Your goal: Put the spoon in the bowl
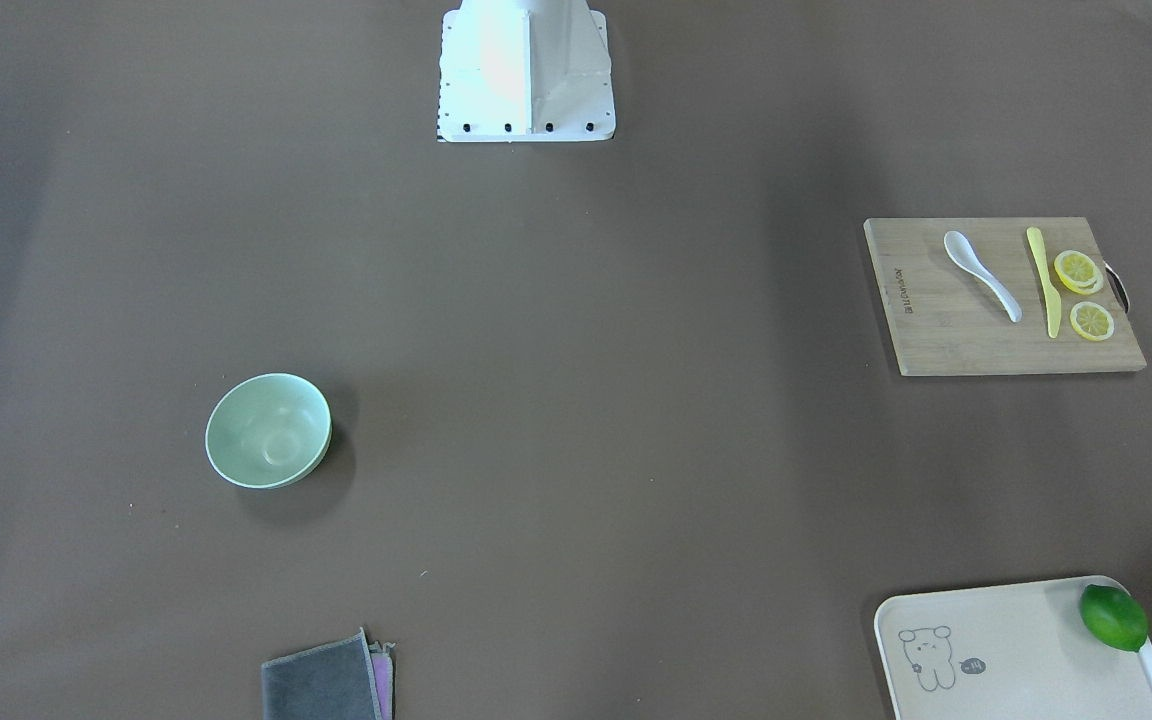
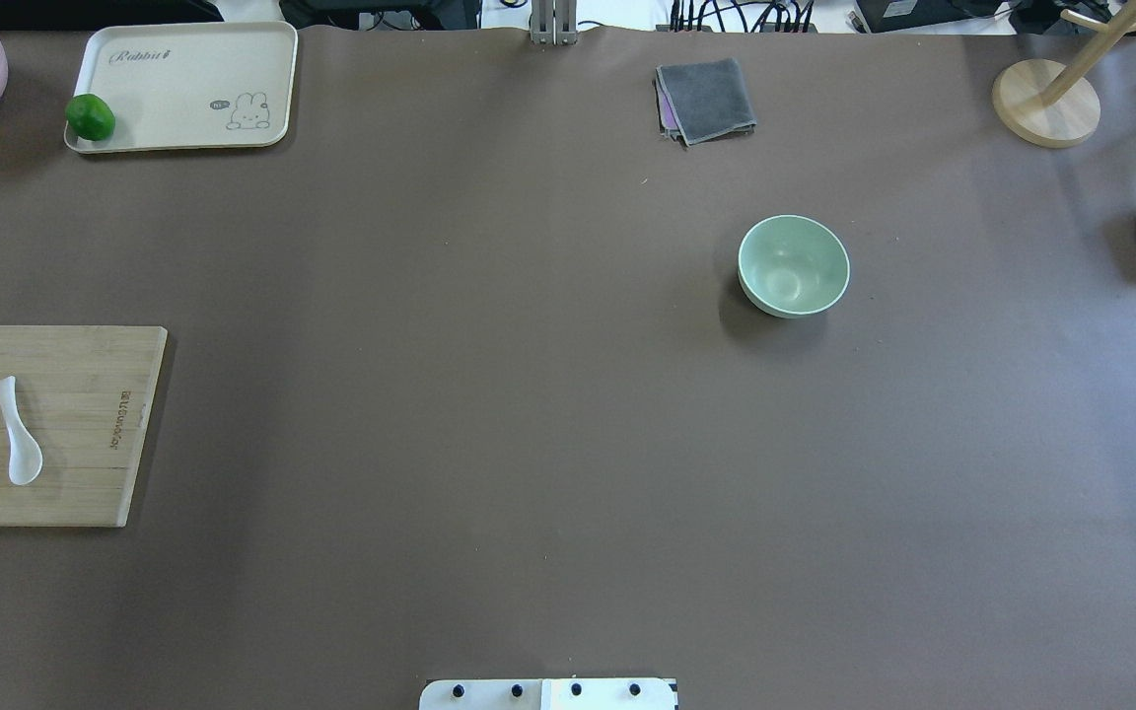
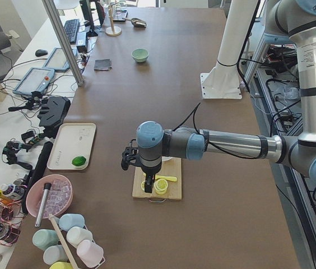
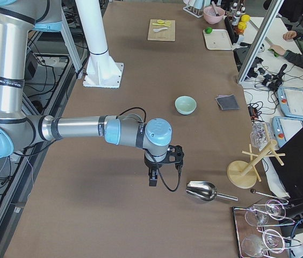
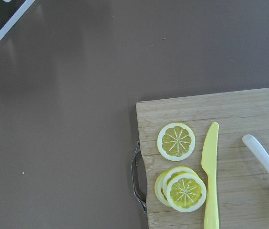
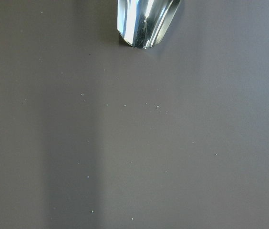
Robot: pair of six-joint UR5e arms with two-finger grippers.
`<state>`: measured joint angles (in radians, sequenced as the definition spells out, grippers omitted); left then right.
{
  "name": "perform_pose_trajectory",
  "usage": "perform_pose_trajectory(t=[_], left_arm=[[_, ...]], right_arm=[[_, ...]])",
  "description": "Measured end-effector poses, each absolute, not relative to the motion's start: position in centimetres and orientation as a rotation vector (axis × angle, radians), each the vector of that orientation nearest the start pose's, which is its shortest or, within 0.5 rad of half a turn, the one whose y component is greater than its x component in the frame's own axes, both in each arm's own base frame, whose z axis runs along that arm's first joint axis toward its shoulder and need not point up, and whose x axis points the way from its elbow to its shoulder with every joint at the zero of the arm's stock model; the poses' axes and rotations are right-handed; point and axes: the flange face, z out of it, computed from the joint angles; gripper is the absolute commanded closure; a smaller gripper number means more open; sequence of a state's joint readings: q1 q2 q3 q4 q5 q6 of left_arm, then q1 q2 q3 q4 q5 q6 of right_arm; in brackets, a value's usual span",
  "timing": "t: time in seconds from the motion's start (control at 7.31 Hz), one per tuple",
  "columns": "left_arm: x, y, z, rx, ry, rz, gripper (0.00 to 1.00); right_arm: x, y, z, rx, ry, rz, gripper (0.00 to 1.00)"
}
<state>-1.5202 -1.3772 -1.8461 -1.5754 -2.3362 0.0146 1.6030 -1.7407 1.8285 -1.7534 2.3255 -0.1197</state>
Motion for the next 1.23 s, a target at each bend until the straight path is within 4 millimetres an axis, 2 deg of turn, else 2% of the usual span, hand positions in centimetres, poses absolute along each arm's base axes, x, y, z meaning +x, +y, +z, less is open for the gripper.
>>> perform_pose_trajectory(t=[0.41, 0.96, 1.23], left_arm=[[-4.3, -41.5, 61.1, 0.067, 0.764, 0.095, 0.02], [-4.4, -40.9, 59.5, 0.094, 0.763, 0.105, 0.02], [-4.3, -41.5, 58.4, 0.115, 0.766, 0.107, 0.02]], right_arm=[[7.8, -40.9, 62.9, -0.035, -0.759, -0.047, 0.00], [7.7, -40.9, 62.6, -0.027, -0.781, -0.048, 0.00], [7.5, -41.7, 61.4, 0.072, -0.806, -0.087, 0.00]])
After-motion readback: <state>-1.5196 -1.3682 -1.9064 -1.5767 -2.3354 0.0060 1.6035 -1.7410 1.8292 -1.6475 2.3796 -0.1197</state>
